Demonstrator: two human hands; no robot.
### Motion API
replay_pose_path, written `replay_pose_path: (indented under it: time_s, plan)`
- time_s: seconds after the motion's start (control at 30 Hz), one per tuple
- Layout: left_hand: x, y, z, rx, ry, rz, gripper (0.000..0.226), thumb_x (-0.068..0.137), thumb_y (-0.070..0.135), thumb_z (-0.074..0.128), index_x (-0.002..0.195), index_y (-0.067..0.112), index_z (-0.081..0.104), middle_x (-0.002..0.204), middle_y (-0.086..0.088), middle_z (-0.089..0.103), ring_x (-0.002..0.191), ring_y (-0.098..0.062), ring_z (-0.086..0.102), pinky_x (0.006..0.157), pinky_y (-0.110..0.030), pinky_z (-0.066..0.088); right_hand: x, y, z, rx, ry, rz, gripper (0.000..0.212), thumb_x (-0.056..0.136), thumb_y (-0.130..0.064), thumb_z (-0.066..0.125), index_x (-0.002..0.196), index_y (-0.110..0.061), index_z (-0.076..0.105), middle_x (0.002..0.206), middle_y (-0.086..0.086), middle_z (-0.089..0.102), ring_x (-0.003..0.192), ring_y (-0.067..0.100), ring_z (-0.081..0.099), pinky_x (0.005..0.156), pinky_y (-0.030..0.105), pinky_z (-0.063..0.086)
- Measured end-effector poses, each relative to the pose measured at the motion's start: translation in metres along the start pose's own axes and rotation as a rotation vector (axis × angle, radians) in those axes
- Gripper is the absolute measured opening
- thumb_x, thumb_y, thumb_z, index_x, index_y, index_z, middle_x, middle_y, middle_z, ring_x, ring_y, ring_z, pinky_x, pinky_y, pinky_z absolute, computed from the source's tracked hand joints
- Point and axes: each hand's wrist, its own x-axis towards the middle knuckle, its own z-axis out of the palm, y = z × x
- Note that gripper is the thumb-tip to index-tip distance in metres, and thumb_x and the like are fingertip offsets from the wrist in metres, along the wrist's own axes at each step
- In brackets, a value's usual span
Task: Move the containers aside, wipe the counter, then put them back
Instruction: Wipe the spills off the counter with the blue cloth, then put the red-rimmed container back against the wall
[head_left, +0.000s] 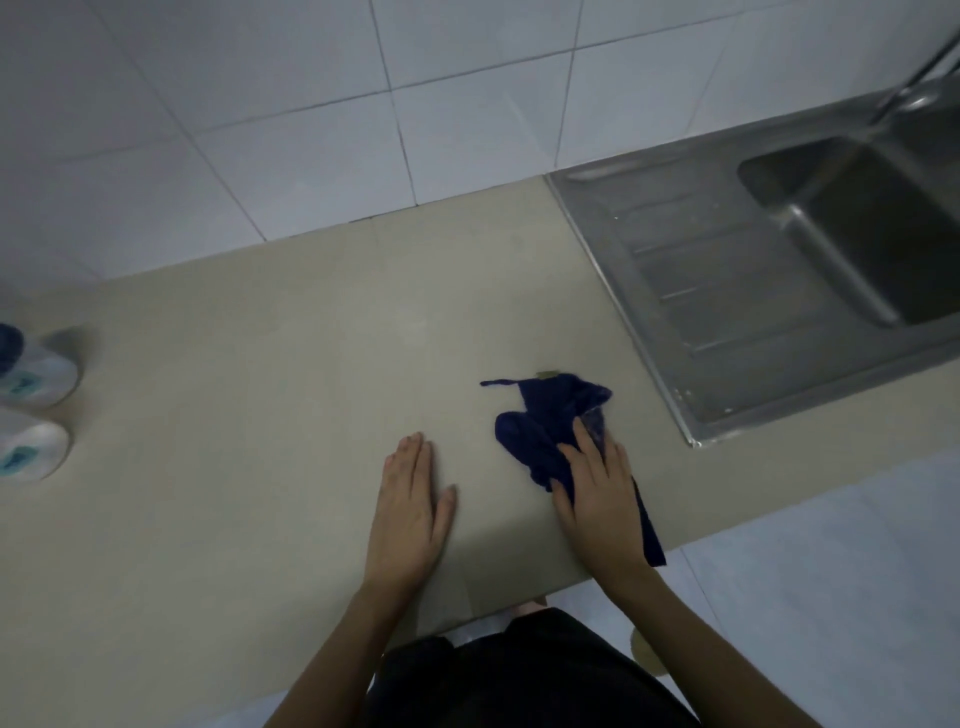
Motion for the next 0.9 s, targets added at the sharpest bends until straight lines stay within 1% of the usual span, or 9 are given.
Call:
replay_pose_path:
  time_s: [0.1, 0.17, 0.3, 0.37, 0.47, 0.6, 0.73, 0.8, 0.9]
  plan:
    - [-0.009, -0.013, -0.011, -0.050, 0.026, -0.015, 0.059, 0.098, 0.040, 0.035, 0.148, 0.010, 0.026, 0.157, -0.003, 0.023, 0.146, -0.011, 0.012, 0.121, -0.032, 0.005, -0.001, -0.002, -0.003, -0.064, -0.001, 0.021, 0.046, 0.088, -0.031, 0.043, 0.131, -0.015, 0.042, 0.154, 0.018, 0.025, 0.141, 0.038, 0.024, 0.114, 0.057, 0.023]
    - [-0.016, -0.028, -0.023, -0.079, 0.058, -0.022, 0.057, 0.098, 0.038, 0.038, 0.147, 0.012, 0.028, 0.156, -0.001, 0.025, 0.146, -0.010, 0.014, 0.121, -0.032, 0.007, -0.001, -0.007, -0.006, -0.060, 0.017, 0.012, 0.050, 0.088, -0.028, 0.044, 0.135, -0.013, 0.039, 0.155, 0.021, 0.020, 0.144, 0.037, 0.015, 0.116, 0.058, 0.015]
    - [-0.042, -0.076, -0.050, -0.054, 0.122, -0.120, 0.055, 0.097, 0.038, 0.039, 0.145, 0.011, 0.032, 0.154, -0.001, 0.029, 0.144, -0.011, 0.017, 0.121, -0.030, 0.005, 0.006, -0.045, 0.004, -0.060, 0.032, -0.180, 0.044, 0.089, -0.019, 0.046, 0.132, -0.008, 0.046, 0.151, 0.022, 0.027, 0.144, 0.032, 0.019, 0.115, 0.058, 0.018]
    - [-0.055, -0.102, -0.061, -0.042, 0.135, -0.179, 0.056, 0.097, 0.040, 0.036, 0.144, 0.009, 0.034, 0.153, -0.003, 0.031, 0.144, -0.012, 0.019, 0.121, -0.030, 0.005, 0.010, -0.077, 0.016, -0.021, -0.016, -0.294, 0.045, 0.090, -0.023, 0.043, 0.132, -0.008, 0.045, 0.151, 0.020, 0.027, 0.143, 0.031, 0.020, 0.116, 0.055, 0.017]
    - [-0.079, -0.151, -0.084, -0.016, 0.157, -0.259, 0.057, 0.096, 0.042, 0.034, 0.142, 0.008, 0.038, 0.151, -0.006, 0.035, 0.142, -0.016, 0.025, 0.120, -0.030, 0.006, 0.015, -0.141, 0.044, 0.073, -0.094, -0.477, 0.044, 0.089, -0.025, 0.049, 0.130, -0.011, 0.045, 0.151, 0.017, 0.028, 0.142, 0.030, 0.024, 0.117, 0.050, 0.015]
    - [-0.106, -0.219, -0.115, -0.004, 0.204, -0.406, 0.057, 0.095, 0.041, 0.036, 0.138, 0.005, 0.042, 0.147, -0.008, 0.041, 0.139, -0.020, 0.031, 0.120, -0.029, 0.006, 0.027, -0.231, 0.080, 0.163, -0.164, -0.632, 0.039, 0.087, -0.025, 0.054, 0.124, -0.013, 0.051, 0.148, 0.015, 0.036, 0.138, 0.030, 0.034, 0.115, 0.045, 0.025]
    - [-0.118, -0.271, -0.134, 0.030, 0.227, -0.524, 0.058, 0.095, 0.042, 0.033, 0.137, 0.003, 0.043, 0.145, -0.012, 0.042, 0.137, -0.024, 0.034, 0.120, -0.029, 0.005, 0.039, -0.307, 0.101, 0.207, -0.223, -0.721, 0.041, 0.082, -0.027, 0.056, 0.121, -0.016, 0.052, 0.145, 0.011, 0.041, 0.134, 0.025, 0.039, 0.106, 0.040, 0.036]
    - [-0.125, -0.297, -0.141, 0.016, 0.282, -0.596, 0.058, 0.094, 0.041, 0.034, 0.136, 0.002, 0.043, 0.145, -0.013, 0.042, 0.137, -0.025, 0.034, 0.120, -0.028, 0.005, 0.043, -0.350, 0.109, 0.212, -0.259, -0.785, 0.042, 0.081, -0.029, 0.055, 0.121, -0.017, 0.051, 0.144, 0.009, 0.043, 0.132, 0.023, 0.040, 0.102, 0.039, 0.041]
    - [-0.130, -0.318, -0.144, -0.055, 0.370, -0.665, 0.058, 0.095, 0.039, 0.035, 0.139, 0.003, 0.039, 0.149, -0.011, 0.036, 0.141, -0.023, 0.028, 0.120, -0.027, 0.004, 0.047, -0.415, 0.116, 0.241, -0.250, -0.845, 0.048, 0.080, -0.035, 0.051, 0.124, -0.016, 0.049, 0.145, 0.010, 0.042, 0.131, 0.027, 0.044, 0.103, 0.041, 0.044]
